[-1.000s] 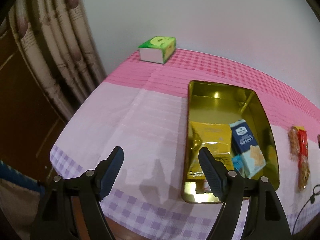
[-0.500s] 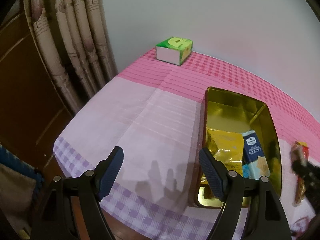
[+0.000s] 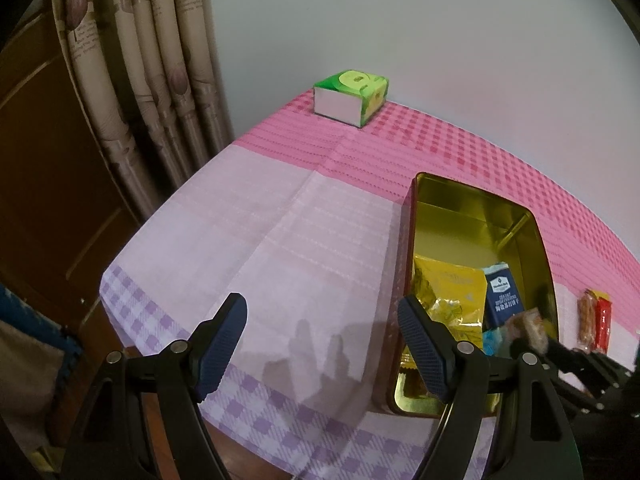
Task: Organize snacks
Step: 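Carry the dark square cake into the gold tray and open the right gripper, then move the right gripper to the twisted dough-stick bag and grasp it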
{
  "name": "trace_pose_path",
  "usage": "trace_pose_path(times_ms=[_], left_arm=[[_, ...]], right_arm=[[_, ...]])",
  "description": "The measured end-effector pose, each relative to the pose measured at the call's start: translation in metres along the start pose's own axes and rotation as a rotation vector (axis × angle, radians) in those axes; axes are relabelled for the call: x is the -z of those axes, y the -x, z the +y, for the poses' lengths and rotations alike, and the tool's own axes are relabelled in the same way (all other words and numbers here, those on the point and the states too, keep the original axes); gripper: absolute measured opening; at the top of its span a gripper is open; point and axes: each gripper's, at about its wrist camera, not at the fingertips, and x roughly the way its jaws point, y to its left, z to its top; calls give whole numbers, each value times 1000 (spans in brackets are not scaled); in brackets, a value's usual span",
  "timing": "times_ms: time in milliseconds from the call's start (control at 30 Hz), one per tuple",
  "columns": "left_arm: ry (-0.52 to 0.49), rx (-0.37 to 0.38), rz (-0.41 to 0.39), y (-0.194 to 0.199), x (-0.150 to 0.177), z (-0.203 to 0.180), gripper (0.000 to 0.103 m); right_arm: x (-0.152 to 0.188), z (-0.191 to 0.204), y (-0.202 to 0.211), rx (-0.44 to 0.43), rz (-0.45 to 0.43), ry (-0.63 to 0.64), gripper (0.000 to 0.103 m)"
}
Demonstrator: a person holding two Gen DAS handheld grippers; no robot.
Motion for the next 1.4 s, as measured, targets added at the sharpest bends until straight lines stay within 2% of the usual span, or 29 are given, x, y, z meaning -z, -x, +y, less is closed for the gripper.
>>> trace_pose_path(times_ms=[333,667,1000,1233,1400], left_arm=[[-12,3,-2,1,1,-2,78],[-14,2,3,0,3,-4,78],[-16,0,0,1,2,-4,78],[-30,-11,-5,1,3,-4,78],[-47,-18,-8,2,3,-7,78]], right_arm=[[7,7,-14,-1,33,1,28],[10,12,-12,8,23,31,31],[12,10,3,-3,-3,43,52],[7,-14,30,-18,-64,6,52],[13,-60,45,29,-92,-45,53]])
